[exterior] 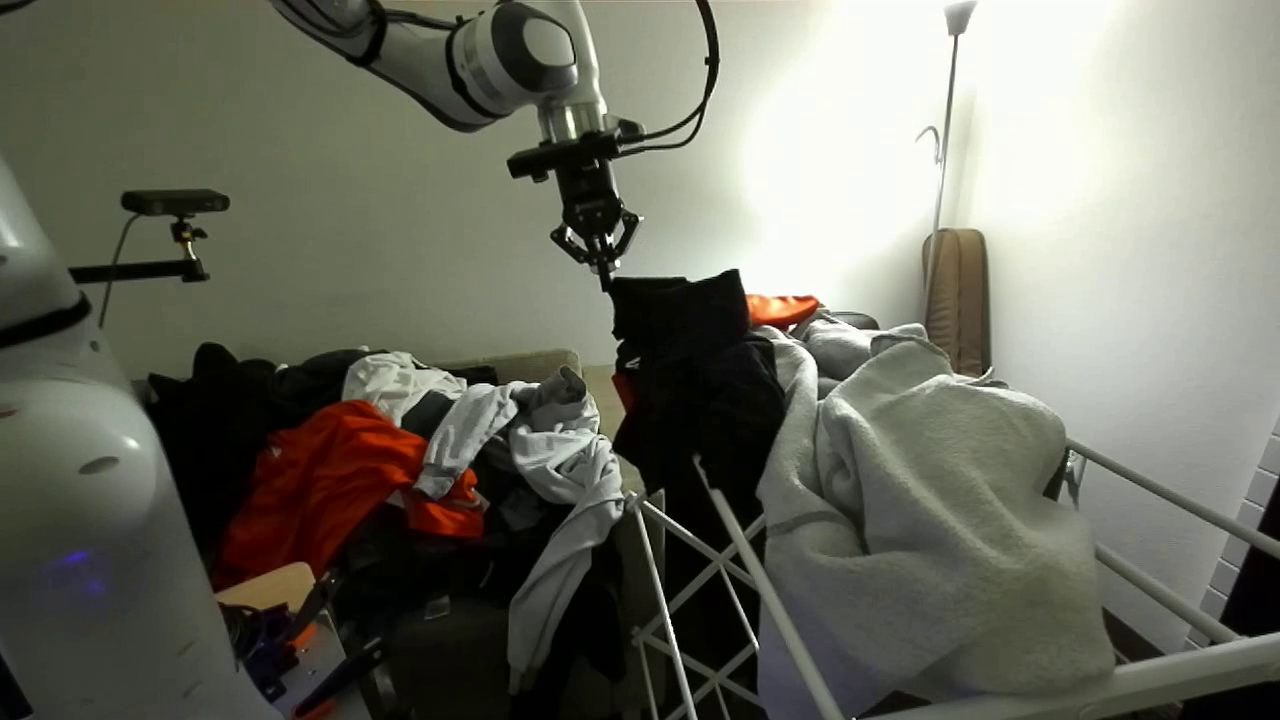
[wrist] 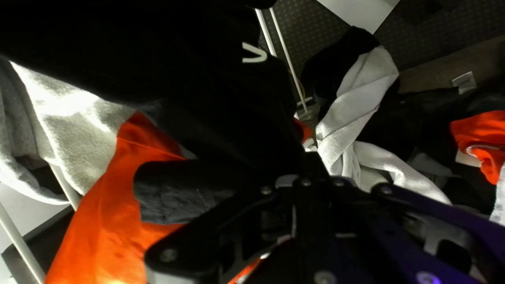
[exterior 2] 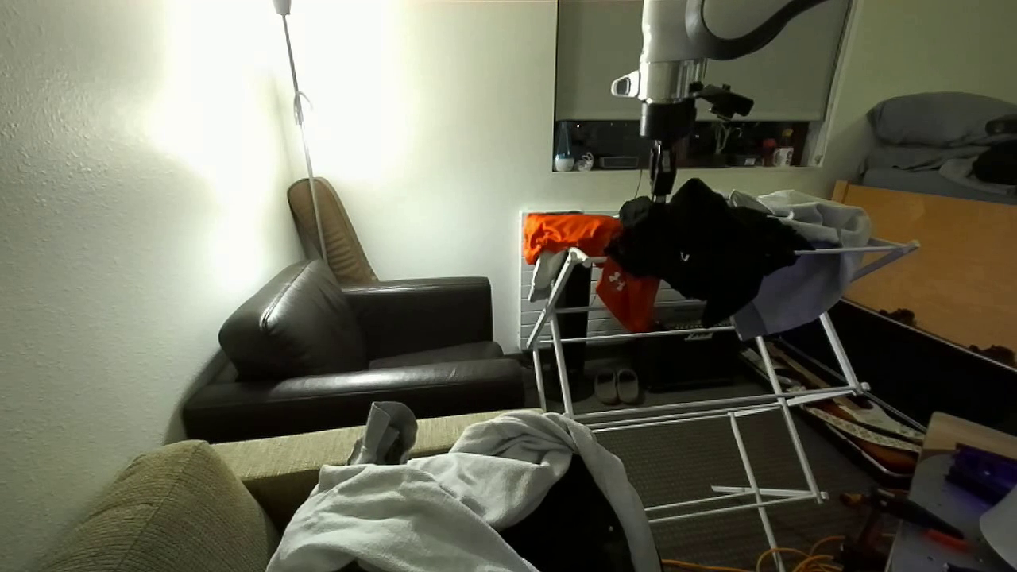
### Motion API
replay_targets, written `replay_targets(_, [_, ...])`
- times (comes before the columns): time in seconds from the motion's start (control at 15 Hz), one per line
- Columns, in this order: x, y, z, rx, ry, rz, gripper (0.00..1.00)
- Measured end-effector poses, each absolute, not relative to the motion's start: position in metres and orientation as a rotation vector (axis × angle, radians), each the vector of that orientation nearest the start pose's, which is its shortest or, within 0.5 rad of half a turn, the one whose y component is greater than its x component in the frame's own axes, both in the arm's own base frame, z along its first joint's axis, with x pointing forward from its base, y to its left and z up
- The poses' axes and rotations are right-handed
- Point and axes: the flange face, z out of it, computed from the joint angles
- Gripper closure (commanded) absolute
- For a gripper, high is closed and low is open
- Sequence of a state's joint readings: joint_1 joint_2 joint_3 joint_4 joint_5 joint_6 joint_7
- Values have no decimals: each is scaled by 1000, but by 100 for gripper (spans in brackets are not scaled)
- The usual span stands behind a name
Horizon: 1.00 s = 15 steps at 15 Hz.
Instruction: Put the black shirt on the couch
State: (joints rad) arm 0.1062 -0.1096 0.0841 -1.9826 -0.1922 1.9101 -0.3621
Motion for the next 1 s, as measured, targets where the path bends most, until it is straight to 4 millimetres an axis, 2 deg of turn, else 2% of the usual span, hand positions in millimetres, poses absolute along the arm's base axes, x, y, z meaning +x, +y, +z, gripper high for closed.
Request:
replay_targets(0.53, [512, 151, 514, -3140, -1101, -49, 100])
replay_targets(1.0, [515, 185, 516, -3115, -1156, -74, 100])
